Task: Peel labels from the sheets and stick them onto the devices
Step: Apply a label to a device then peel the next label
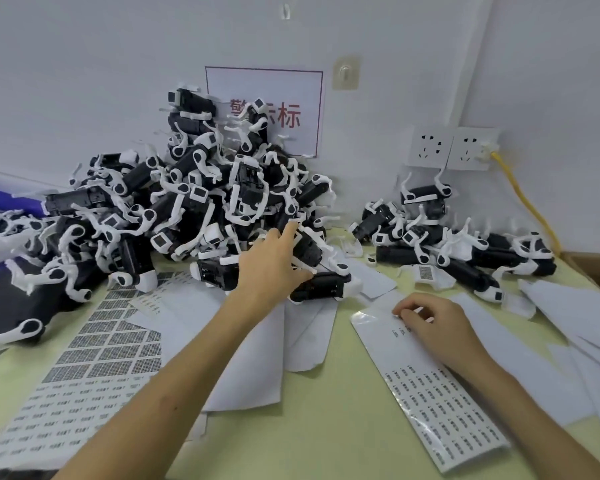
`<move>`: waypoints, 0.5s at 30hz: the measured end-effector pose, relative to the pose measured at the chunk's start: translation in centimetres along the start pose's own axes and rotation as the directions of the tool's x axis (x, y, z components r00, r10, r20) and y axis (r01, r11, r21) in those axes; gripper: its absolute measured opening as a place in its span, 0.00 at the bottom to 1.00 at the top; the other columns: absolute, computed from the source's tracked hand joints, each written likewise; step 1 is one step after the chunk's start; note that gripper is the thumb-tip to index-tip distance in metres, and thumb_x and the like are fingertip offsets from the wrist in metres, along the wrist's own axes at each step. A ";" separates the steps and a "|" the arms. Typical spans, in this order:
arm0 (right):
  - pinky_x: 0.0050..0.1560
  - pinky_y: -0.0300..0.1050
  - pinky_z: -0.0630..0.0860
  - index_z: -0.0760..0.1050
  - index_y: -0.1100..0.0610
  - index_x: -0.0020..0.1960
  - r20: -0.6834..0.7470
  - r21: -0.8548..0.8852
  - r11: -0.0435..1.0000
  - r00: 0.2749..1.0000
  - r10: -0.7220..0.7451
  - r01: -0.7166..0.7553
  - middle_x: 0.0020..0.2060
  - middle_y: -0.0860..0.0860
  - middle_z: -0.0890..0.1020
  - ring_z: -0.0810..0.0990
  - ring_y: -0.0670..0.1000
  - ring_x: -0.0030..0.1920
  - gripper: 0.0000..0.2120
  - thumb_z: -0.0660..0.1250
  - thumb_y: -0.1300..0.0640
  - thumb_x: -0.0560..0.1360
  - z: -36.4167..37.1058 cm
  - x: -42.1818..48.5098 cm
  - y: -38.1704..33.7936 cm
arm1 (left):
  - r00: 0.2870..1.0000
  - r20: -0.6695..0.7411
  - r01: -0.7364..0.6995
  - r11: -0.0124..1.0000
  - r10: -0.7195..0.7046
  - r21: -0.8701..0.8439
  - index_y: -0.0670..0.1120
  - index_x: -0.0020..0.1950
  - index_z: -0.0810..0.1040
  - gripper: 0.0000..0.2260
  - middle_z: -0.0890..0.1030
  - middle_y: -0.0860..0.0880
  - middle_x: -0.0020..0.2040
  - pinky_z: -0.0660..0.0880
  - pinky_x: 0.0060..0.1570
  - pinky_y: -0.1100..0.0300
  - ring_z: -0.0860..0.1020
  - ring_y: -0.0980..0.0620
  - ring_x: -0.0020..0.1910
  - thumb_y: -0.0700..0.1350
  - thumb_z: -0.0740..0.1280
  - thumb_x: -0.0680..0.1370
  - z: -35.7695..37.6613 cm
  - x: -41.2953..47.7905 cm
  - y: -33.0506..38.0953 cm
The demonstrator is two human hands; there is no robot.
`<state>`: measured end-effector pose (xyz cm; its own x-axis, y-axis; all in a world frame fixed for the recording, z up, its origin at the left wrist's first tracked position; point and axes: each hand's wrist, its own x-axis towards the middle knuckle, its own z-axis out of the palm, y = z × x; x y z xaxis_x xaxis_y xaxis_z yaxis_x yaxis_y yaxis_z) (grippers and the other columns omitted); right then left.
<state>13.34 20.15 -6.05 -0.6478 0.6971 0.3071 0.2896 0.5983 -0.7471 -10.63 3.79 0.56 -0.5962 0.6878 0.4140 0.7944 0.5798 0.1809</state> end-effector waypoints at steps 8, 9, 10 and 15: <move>0.42 0.38 0.71 0.83 0.42 0.39 0.003 -0.008 1.000 1.000 0.019 -0.019 0.40 0.37 0.85 0.80 0.42 0.40 0.15 0.69 0.61 0.78 -0.3 -0.1 -0.2 | 0.998 -0.024 0.035 0.889 -0.051 -0.456 0.50 0.74 0.70 0.30 0.81 0.51 0.45 0.80 0.40 0.55 0.80 0.56 0.42 0.46 0.78 0.74 -1.9 -0.2 -2.0; 0.42 0.37 0.71 0.83 0.43 0.40 0.004 -0.011 1.000 1.000 0.022 -0.022 0.40 0.37 0.85 0.80 0.42 0.40 0.15 0.69 0.61 0.78 -0.3 -0.2 -0.3 | 0.995 -0.036 0.058 0.844 -0.091 -0.532 0.50 0.71 0.73 0.29 0.81 0.50 0.45 0.79 0.37 0.59 0.79 0.58 0.41 0.48 0.79 0.74 -2.4 0.1 -2.4; 0.41 0.37 0.71 0.83 0.43 0.40 0.005 -0.014 1.000 1.000 0.022 -0.022 0.40 0.37 0.85 0.80 0.42 0.40 0.15 0.69 0.61 0.78 -0.3 -0.2 -0.3 | 0.990 -0.049 0.076 0.807 -0.129 -0.585 0.51 0.68 0.75 0.26 0.82 0.49 0.44 0.77 0.35 0.64 0.79 0.59 0.41 0.50 0.80 0.73 -3.0 0.5 -2.8; 0.39 0.30 0.71 0.83 0.44 0.40 0.008 -0.027 1.000 1.000 0.004 -0.004 0.40 0.36 0.85 0.80 0.42 0.40 0.14 0.69 0.61 0.78 -0.3 -0.2 -0.4 | 0.956 -0.210 0.034 0.788 -0.205 -0.614 0.53 0.55 0.80 0.17 0.81 0.51 0.40 0.71 0.41 0.68 0.79 0.59 0.41 0.54 0.81 0.71 -4.5 1.0 -3.0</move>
<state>13.53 19.90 -5.60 -0.6521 0.6966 0.2993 0.3114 0.6060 -0.7320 -13.08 0.78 4.49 -0.7087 0.4464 0.5463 0.6769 0.2121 0.7048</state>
